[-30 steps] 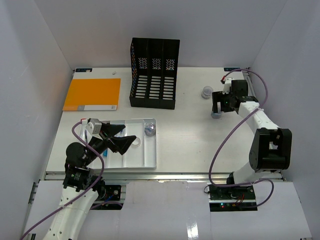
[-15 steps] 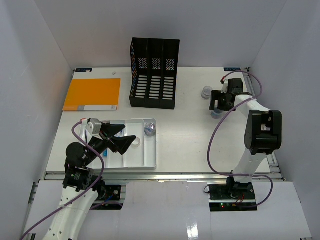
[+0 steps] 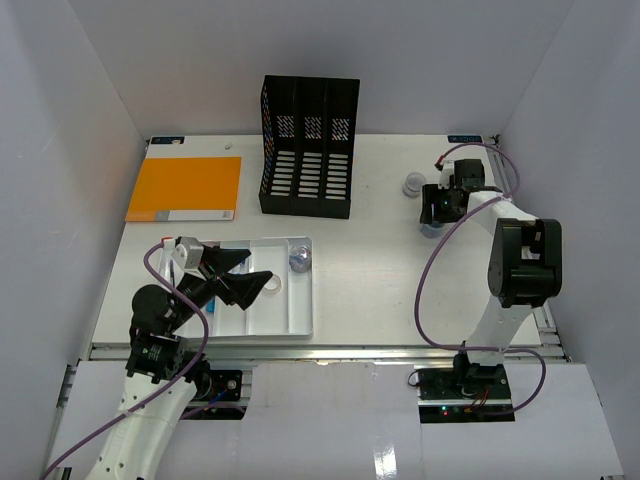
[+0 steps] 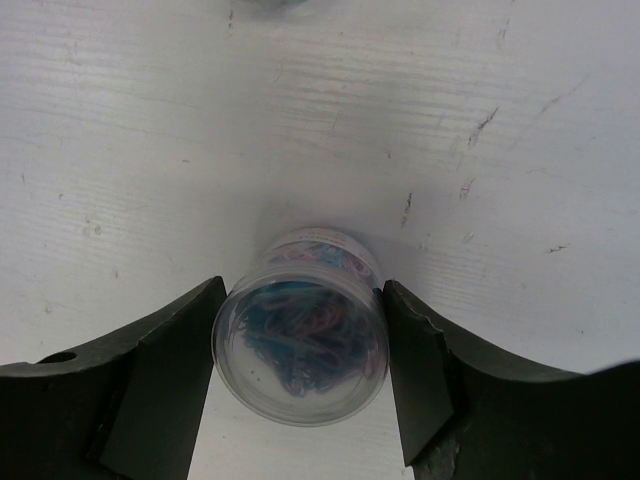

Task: Organize the desk

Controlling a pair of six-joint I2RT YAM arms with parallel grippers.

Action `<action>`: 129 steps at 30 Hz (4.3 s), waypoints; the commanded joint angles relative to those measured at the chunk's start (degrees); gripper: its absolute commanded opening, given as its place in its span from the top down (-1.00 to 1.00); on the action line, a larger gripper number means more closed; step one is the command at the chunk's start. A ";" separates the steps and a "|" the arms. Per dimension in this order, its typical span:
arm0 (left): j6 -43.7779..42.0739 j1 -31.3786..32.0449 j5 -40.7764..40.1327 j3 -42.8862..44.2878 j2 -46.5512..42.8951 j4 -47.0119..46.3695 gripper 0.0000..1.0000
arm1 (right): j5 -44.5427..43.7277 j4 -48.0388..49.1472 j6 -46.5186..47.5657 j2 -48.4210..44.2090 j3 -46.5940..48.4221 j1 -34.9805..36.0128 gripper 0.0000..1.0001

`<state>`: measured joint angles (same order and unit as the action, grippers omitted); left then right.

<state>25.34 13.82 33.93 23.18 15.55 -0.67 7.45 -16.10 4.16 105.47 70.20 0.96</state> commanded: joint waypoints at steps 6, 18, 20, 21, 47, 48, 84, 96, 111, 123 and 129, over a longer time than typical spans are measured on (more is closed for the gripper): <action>-0.74 -0.19 -0.74 0.38 -1.16 0.07 -0.96 | 20.40 -7.35 17.66 -10.74 -0.23 12.22 0.75; -1.11 -0.11 -2.63 0.73 -2.74 2.15 -0.96 | 37.64 -22.45 28.78 0.48 18.70 40.24 0.75; -1.20 -0.14 -2.89 0.80 -2.86 2.49 -0.96 | 37.24 -23.74 28.11 3.73 21.61 42.99 0.75; -1.25 -0.19 -3.04 0.95 -2.95 2.78 -0.96 | 36.80 -24.33 28.10 4.90 23.31 43.92 0.75; -1.44 -0.11 -3.17 0.80 -3.51 2.61 -0.96 | 13.89 -20.43 28.85 5.05 20.06 52.50 -0.80; -1.44 -0.11 -3.17 0.75 -3.51 2.61 -0.96 | 13.77 -20.47 28.96 4.75 20.20 52.34 -0.80; -1.33 -0.11 -1.83 0.62 0.12 1.64 -0.96 | -3.42 -2.76 -5.38 19.80 34.02 4.91 -0.80; -1.70 -0.19 -1.76 0.73 1.82 1.48 -0.96 | -10.33 -0.54 -4.42 22.62 35.03 5.97 -0.81; 0.21 -0.16 -0.55 0.33 3.85 1.11 -0.96 | -5.67 1.33 -4.42 21.00 30.77 5.98 0.13; 20.18 -0.11 5.95 -4.58 15.87 -19.63 -0.96 | 35.56 0.73 3.49 -2.70 9.74 6.30 0.70; 21.22 -0.11 6.89 -3.45 21.03 -17.52 -0.96 | 48.40 -10.78 19.56 -10.97 3.53 16.83 0.76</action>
<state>44.44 13.82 39.11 18.70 35.92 -17.31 40.90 -18.96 9.77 99.06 75.82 9.57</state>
